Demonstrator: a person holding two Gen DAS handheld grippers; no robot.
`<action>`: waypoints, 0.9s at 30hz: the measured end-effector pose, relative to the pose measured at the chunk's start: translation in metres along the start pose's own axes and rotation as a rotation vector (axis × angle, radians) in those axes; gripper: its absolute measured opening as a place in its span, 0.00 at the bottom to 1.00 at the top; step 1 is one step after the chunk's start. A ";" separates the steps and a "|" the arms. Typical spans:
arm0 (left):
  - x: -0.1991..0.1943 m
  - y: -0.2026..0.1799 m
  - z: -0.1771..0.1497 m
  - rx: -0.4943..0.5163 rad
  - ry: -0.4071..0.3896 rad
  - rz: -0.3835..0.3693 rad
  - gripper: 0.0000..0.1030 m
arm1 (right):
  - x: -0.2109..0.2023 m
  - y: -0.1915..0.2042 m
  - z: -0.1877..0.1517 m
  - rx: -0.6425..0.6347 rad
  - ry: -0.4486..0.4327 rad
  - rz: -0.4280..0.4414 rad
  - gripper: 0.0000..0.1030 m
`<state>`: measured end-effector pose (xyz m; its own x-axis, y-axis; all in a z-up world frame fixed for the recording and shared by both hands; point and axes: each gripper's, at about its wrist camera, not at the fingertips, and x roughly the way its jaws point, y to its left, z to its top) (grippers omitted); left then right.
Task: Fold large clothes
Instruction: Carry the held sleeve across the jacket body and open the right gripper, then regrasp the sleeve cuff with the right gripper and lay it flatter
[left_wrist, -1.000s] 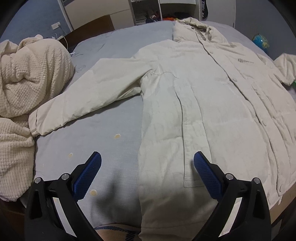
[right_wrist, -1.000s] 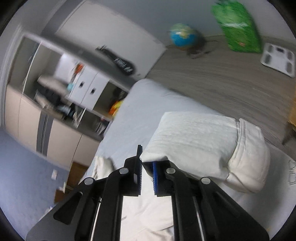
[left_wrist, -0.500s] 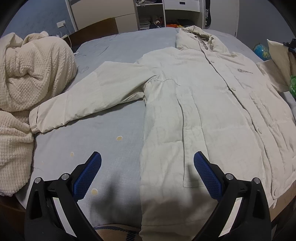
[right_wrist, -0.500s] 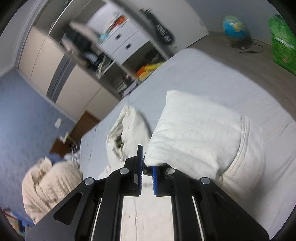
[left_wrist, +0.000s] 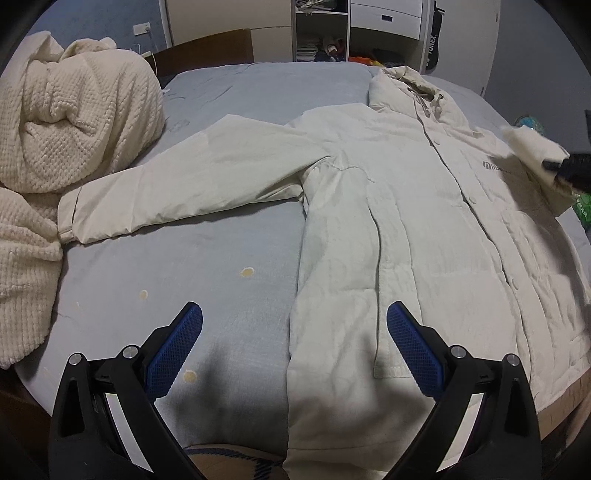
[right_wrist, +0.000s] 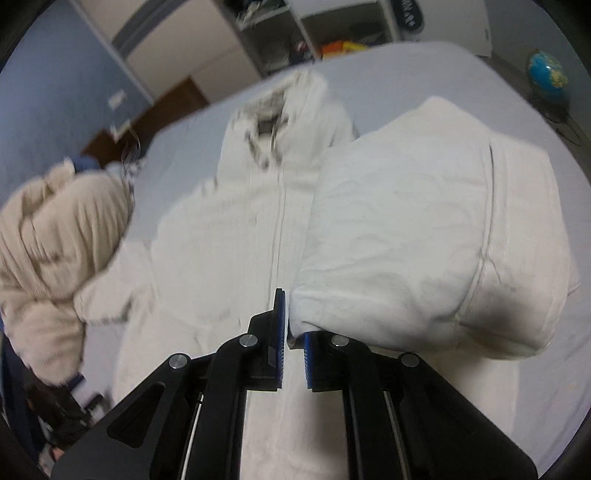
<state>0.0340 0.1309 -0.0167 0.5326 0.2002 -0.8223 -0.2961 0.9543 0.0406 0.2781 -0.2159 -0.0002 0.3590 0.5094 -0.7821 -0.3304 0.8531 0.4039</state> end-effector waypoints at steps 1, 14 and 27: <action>0.000 0.000 0.000 0.003 0.001 0.001 0.93 | 0.009 0.004 -0.007 -0.017 0.027 -0.006 0.05; 0.001 -0.003 -0.001 0.028 0.001 0.011 0.94 | 0.001 -0.021 -0.054 -0.022 0.092 0.016 0.47; 0.003 -0.003 0.000 0.028 0.008 0.009 0.94 | -0.036 -0.107 -0.038 0.425 -0.124 0.153 0.52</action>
<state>0.0360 0.1281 -0.0193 0.5237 0.2074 -0.8263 -0.2785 0.9583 0.0640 0.2678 -0.3296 -0.0333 0.4442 0.6204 -0.6464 -0.0099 0.7248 0.6889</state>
